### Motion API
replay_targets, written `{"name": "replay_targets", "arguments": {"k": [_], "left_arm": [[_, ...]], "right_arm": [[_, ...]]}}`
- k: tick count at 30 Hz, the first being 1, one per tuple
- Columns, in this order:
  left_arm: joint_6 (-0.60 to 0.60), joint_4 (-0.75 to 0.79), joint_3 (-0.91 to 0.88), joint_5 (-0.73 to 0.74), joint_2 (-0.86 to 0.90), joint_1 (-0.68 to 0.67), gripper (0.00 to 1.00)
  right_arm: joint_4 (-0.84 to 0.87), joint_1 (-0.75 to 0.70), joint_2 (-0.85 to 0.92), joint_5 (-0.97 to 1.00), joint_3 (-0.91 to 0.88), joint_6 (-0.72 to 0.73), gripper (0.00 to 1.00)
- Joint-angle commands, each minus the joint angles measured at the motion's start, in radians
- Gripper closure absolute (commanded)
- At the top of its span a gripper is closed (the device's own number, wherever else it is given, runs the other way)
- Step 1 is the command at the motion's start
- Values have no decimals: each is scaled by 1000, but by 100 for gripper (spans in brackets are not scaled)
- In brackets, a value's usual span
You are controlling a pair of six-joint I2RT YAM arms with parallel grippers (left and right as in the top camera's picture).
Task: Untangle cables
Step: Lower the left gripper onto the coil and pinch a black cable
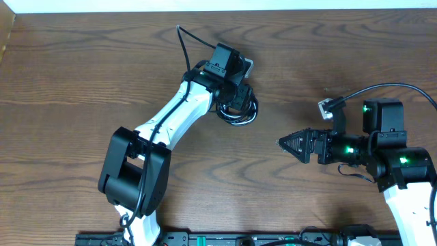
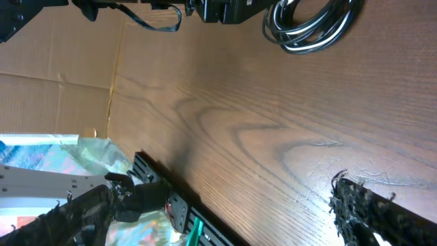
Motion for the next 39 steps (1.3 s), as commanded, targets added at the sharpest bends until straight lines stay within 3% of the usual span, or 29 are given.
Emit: {"name": "replay_targets", "arguments": {"k": [1, 19, 21, 33, 39], "left_arm": [[31, -1, -16, -23, 13, 1, 43], [36, 14, -21, -22, 45, 1, 45], [36, 15, -21, -21, 55, 1, 53], [36, 40, -21, -22, 54, 1, 60], [36, 40, -21, -22, 54, 1, 80]], "right_arm": [[-1, 9, 3, 0, 13, -11, 1], [-17, 9, 3, 0, 13, -10, 1], [-29, 9, 3, 1, 13, -11, 1], [-29, 9, 3, 5, 13, -11, 1], [-35, 9, 3, 5, 13, -11, 1]]}}
